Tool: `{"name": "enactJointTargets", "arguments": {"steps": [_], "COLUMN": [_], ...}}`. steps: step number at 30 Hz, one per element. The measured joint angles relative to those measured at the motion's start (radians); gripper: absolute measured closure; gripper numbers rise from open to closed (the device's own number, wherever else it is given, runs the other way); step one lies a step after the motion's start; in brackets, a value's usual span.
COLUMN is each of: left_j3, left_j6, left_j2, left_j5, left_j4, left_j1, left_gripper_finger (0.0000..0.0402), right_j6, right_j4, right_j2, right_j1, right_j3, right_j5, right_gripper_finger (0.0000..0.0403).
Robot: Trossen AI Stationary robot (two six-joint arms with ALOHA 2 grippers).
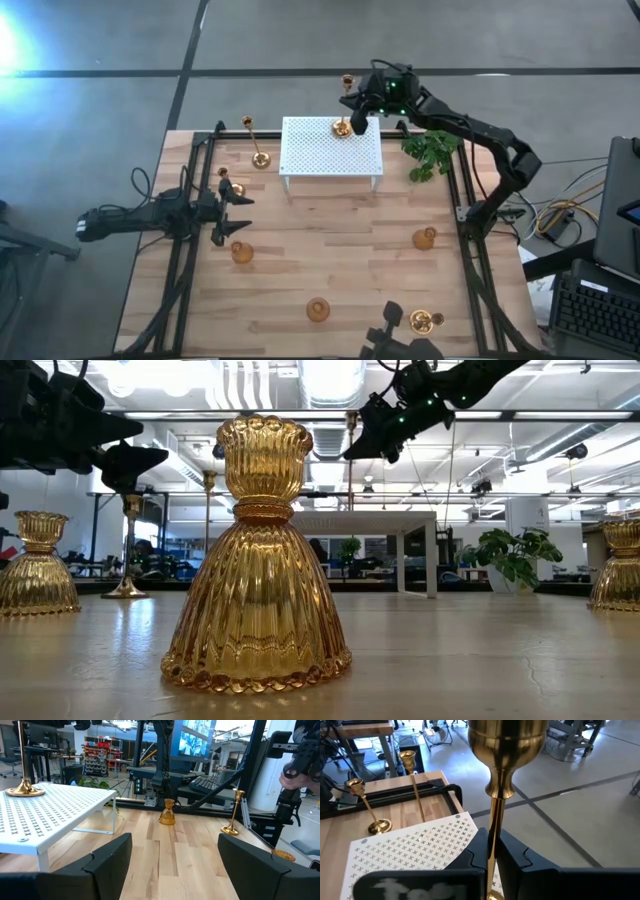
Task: Pick & Place candle stick holders
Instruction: Put the large golden candle holder on the shelf
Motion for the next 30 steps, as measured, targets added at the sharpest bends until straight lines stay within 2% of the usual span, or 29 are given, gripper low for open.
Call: {"name": "enactJointTargets", "arguments": {"steps": [11,19,30], "left_j3": [0.000,0.000,0.000], "left_j6": [0.000,0.000,0.000], "left_j2": [0.000,0.000,0.000], "left_j5": [0.000,0.000,0.000], "left_j4": [0.000,0.000,0.000], "left_j1": [0.000,0.000,0.000], "left_gripper_finger": [0.0101,0.0101,0.0101], "right_j6": [0.022,0.016,0.017], "right_j4": [-0.057,-0.081,-0.112], "right_j2": [0.080,0.080,0.072], "right_j1": [0.004,0.002,0.002], "right_j3": [0.105,0.115,0.116], "right_j5": [0.010,0.018,0.082], "right_gripper_finger": [0.0391,0.0391,0.0391]}}
